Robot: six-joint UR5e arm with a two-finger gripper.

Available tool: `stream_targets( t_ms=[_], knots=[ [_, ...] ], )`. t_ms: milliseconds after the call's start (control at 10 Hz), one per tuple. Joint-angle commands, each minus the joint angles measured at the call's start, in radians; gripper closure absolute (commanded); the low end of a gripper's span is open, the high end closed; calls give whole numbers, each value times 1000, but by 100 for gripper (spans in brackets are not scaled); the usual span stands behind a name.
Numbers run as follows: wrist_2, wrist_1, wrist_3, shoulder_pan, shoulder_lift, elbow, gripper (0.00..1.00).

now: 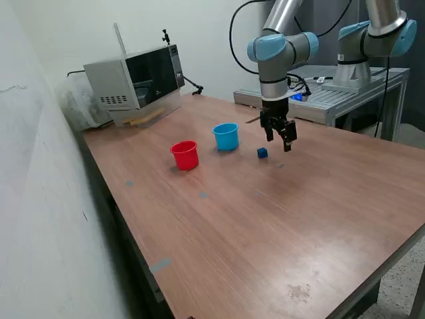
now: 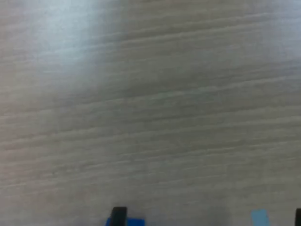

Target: Place red objects in the red bin, and blue objects in the blue bin.

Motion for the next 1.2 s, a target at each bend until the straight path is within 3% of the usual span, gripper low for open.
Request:
stream_targets(
  t_ms=[0, 500, 1100],
  knots=[
    [-5, -2, -7, -17, 38, -14, 0],
    [-31, -2, -27, -57, 44, -26, 0],
    [-32, -2, -27, -43, 48, -32, 0]
  ],
)
